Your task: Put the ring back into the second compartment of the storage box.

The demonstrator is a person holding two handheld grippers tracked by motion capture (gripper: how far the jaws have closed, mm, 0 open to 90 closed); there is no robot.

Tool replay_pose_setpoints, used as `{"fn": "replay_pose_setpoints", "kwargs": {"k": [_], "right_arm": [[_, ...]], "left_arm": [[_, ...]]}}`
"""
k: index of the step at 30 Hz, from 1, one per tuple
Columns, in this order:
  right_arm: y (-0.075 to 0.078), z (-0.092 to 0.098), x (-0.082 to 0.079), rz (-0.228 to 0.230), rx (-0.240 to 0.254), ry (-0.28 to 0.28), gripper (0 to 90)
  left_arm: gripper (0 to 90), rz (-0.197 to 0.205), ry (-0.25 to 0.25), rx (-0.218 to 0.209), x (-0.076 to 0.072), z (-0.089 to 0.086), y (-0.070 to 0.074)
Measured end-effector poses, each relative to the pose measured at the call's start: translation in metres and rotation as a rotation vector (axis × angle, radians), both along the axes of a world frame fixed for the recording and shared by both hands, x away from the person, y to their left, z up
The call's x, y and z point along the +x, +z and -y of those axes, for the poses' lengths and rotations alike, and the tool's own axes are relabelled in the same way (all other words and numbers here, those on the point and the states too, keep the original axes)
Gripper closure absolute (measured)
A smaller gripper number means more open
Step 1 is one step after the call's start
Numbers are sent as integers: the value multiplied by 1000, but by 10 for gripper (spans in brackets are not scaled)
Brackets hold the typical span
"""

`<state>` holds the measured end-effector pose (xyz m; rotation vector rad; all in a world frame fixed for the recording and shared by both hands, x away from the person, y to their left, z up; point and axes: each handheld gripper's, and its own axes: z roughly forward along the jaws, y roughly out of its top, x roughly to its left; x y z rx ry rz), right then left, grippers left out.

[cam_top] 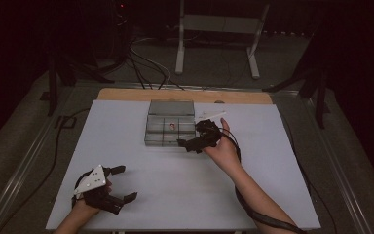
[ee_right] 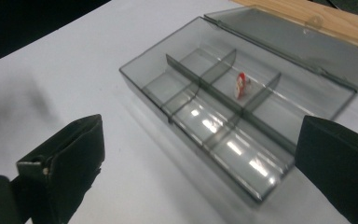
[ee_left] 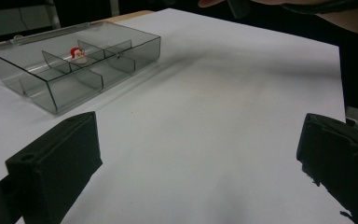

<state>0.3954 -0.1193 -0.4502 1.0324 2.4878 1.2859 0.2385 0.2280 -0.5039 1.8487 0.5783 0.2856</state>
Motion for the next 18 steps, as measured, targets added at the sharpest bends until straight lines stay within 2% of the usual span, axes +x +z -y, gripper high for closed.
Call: {"fn": "replay_pose_setpoints", "kwargs": {"k": [6, 16, 18], "right_arm": [[-8, 22, -18, -25, 32, -16, 13], [-24, 47, -47, -40, 19, -12, 13], [-26, 54, -53, -40, 30, -15, 14]], "left_arm": [[8, 4, -2, 5, 0, 1, 0], [8, 3, -2, 6, 0, 1, 0], [8, 3, -2, 8, 0, 1, 0]]}}
